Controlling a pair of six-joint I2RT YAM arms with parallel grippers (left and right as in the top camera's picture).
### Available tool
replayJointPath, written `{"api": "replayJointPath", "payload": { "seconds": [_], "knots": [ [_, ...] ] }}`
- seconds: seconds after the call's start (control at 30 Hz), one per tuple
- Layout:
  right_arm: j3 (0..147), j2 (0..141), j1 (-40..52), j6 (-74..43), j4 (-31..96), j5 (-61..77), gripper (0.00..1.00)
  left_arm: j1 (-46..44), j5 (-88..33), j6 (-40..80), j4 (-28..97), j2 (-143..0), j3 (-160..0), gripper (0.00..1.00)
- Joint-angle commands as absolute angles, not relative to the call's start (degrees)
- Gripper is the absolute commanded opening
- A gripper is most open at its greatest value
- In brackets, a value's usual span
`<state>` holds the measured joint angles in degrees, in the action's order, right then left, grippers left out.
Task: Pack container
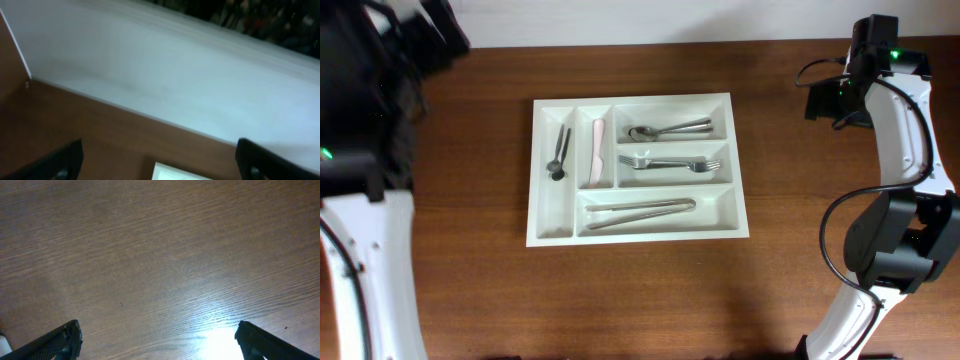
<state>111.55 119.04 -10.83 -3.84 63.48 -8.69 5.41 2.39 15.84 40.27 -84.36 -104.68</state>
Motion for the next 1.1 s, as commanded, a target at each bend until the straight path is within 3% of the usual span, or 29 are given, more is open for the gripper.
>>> {"api": "replayJointPath", "payload": {
  "seconds": [0.0,0.27,0.43,0.57,0.77,1.07],
  "knots": [
    [112.1,117.9,-10.5,-3.4,63.5,-8.6,0.99,5.6,2.6,15.7,32.6,-75.0,-86.5,0.99],
    [112.1,117.9,-10.5,-3.4,63.5,-8.6,0.99,5.3,2.3,15.6,18.0,-55.5,-56.5,0.99],
    [112.1,117.9,-10.5,-3.4,63.5,-8.6,0.99,1.0,2.1,6.8,11.2,-43.1,-40.9,0.99],
    [112.1,117.9,-10.5,-3.4,63.5,-8.6,0.99,-3.4,2.2,0.0,11.2,-32.2,-30.4,0.99],
    [112.1,117.9,-10.5,-3.4,63.5,-8.6,0.99,-4.5,-0.5,-0.7,11.2,-18.9,-17.3,0.99],
    [112.1,117.9,-10.5,-3.4,63.5,-8.6,0.99,-3.0,-1.8,-0.7,14.4,-9.6,-9.3,0.99]
  ]
}}
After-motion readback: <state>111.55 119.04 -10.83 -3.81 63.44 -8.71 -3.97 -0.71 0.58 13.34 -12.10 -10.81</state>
